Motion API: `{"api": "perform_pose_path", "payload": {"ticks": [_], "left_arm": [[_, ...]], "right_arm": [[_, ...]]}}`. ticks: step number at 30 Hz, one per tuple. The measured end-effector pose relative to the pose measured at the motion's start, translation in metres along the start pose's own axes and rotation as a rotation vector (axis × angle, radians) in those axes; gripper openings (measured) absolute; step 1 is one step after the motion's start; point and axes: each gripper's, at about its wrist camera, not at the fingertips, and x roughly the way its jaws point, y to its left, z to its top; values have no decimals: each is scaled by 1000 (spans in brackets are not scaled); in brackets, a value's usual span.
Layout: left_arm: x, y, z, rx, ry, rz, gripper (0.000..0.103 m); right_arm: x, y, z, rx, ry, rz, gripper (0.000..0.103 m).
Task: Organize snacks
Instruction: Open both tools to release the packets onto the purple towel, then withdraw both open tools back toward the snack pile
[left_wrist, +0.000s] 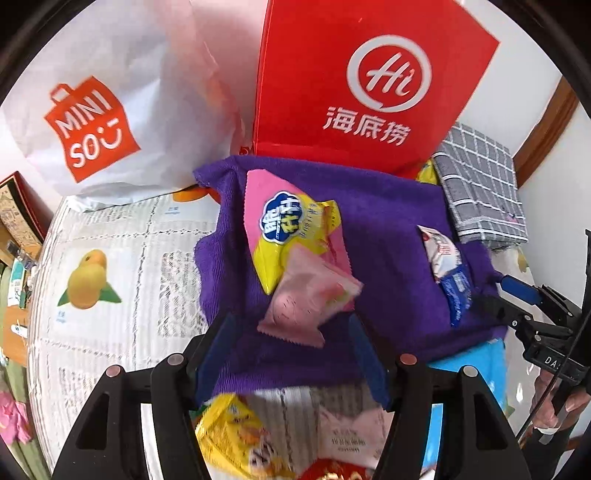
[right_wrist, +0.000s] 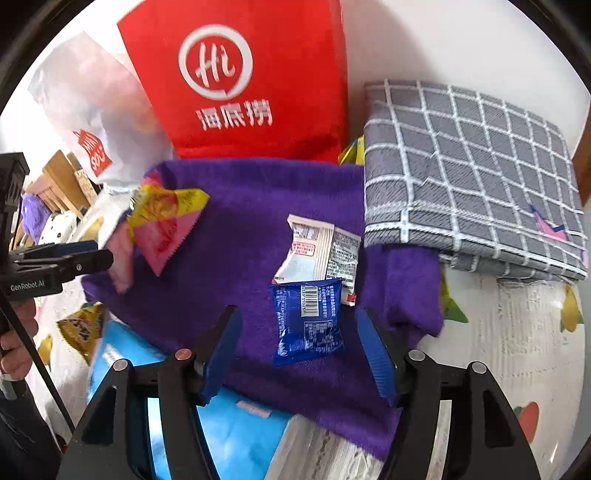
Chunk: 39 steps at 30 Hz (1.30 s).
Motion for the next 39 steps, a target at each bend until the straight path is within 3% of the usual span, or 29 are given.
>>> {"api": "perform_pose_path", "payload": {"ticks": [20, 30, 36, 39], "left_arm": [[-106, 3, -71, 10, -117, -54, 66], [-124, 24, -114, -17, -127, -63, 66], [-128, 32, -130, -19, -125, -79, 66], [-127, 34, -136, -11, -119, -82, 66]], "right_arm": [[-122, 63, -62, 13, -186, 52, 66], [-114, 115, -118, -62, -129, 101, 66], [-111, 140, -151, -80, -99, 189, 66], [-104, 160, -163, -136, -85, 178, 66]]}}
